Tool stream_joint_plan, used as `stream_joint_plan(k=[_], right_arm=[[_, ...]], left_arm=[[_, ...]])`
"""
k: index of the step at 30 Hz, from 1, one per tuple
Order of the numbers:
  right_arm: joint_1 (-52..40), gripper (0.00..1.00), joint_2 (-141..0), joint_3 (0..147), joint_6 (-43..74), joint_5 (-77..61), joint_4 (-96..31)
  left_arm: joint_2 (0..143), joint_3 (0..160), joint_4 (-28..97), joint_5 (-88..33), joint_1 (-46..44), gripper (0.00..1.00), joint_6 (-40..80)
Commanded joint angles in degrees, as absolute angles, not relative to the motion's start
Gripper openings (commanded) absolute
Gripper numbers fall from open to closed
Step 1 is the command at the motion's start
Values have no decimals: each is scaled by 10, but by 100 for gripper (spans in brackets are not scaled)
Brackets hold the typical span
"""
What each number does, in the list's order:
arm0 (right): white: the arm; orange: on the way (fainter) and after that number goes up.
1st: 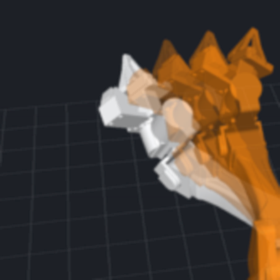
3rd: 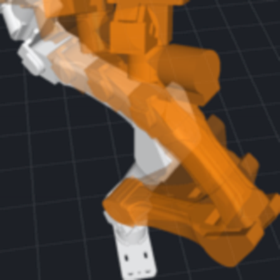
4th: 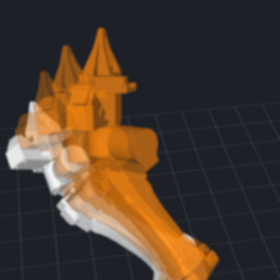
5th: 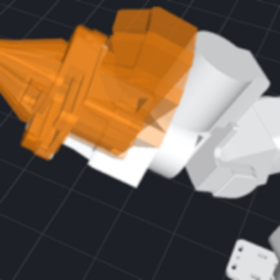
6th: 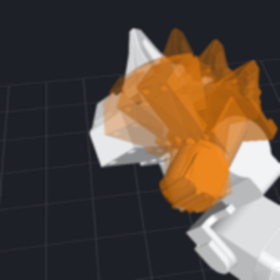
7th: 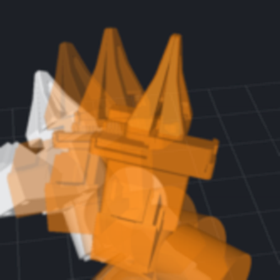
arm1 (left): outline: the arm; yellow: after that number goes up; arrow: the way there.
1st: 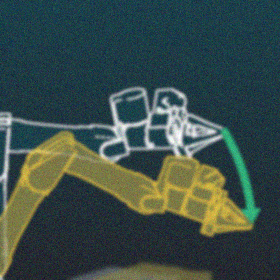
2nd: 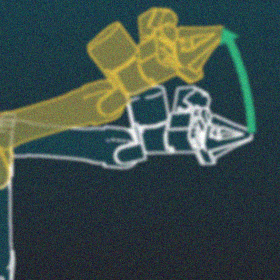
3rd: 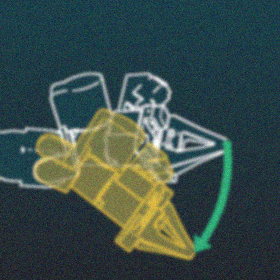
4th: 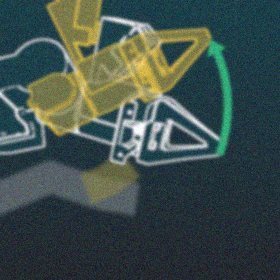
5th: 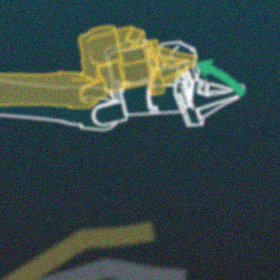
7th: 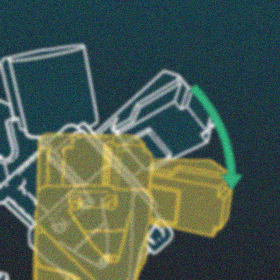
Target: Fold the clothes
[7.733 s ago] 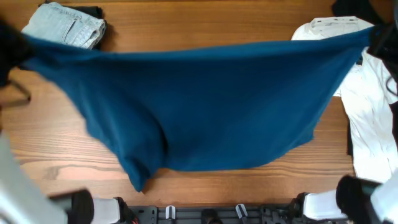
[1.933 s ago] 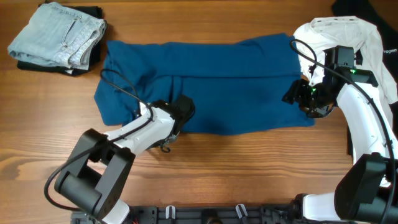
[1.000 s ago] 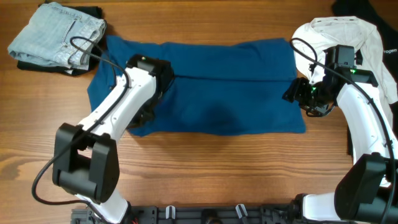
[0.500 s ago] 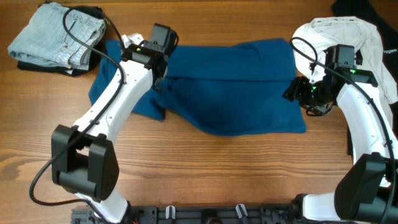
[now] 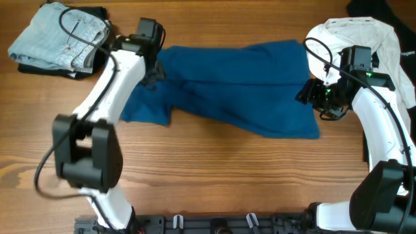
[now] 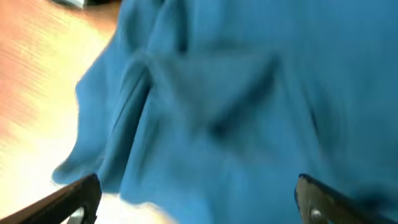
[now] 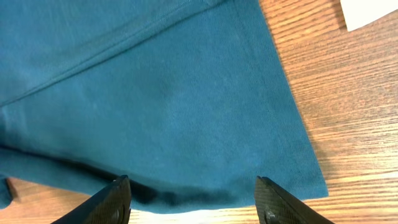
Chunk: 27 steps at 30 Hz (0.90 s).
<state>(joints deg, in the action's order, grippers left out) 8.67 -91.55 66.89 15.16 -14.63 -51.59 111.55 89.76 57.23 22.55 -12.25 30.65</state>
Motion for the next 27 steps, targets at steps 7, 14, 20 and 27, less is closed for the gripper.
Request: stream_joint_plan(k=[7,14,20,27], right_arm=[[84,64,-911,669,152,-155,-503],[84,64,-911,669,152,-155,-500],[84,64,-911,669,152,-155,-500],[84,63,-914,669,167,-79,-562]], left_arm=[[1041,718,605,50,-121,86,300],[1042,609,403,37,-121,84,181],[1049,598,368,48,-121,34,137],[932,697,592,34,-121,4,232]])
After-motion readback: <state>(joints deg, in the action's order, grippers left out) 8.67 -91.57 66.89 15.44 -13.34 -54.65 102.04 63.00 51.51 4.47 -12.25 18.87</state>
